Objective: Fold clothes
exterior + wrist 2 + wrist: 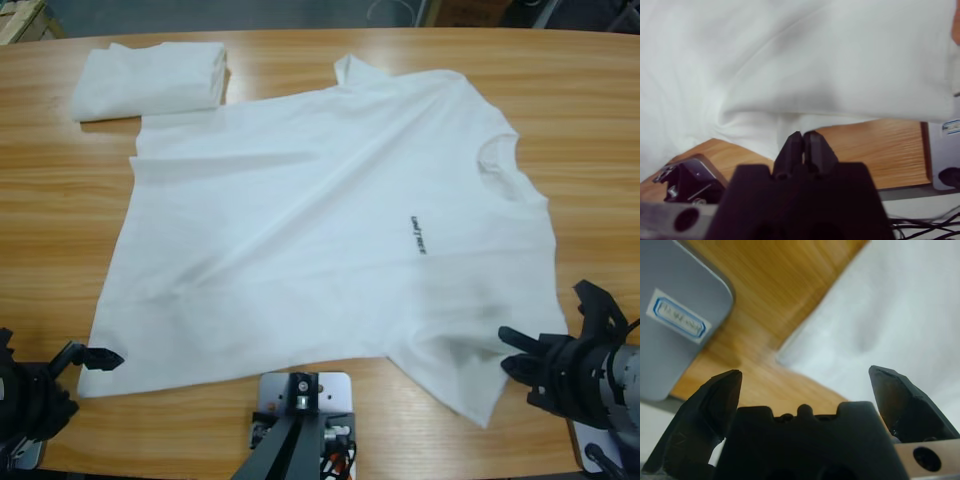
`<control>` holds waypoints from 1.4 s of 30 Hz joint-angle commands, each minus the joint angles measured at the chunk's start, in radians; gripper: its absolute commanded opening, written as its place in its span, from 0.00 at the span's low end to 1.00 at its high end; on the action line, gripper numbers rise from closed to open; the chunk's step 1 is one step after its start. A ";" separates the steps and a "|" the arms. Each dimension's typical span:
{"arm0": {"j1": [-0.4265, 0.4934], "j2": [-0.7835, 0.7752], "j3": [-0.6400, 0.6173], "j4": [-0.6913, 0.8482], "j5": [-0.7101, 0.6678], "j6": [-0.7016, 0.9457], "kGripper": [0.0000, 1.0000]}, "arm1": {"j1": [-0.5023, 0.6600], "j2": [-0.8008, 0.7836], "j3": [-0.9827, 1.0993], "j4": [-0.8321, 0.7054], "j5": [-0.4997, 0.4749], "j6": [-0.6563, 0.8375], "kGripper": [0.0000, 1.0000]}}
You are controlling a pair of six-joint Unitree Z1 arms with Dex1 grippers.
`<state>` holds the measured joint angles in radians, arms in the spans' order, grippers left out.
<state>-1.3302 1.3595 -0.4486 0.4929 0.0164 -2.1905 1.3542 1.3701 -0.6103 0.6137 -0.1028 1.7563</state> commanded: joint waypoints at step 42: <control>-0.030 -0.137 -0.039 0.154 -0.031 0.133 0.00 | 0.047 -0.067 -0.070 0.143 0.021 -0.024 0.00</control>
<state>-1.3423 1.2802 -0.4376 0.5230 0.0473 -2.0581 1.3554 1.3536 -0.5466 0.5762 -0.1014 1.7464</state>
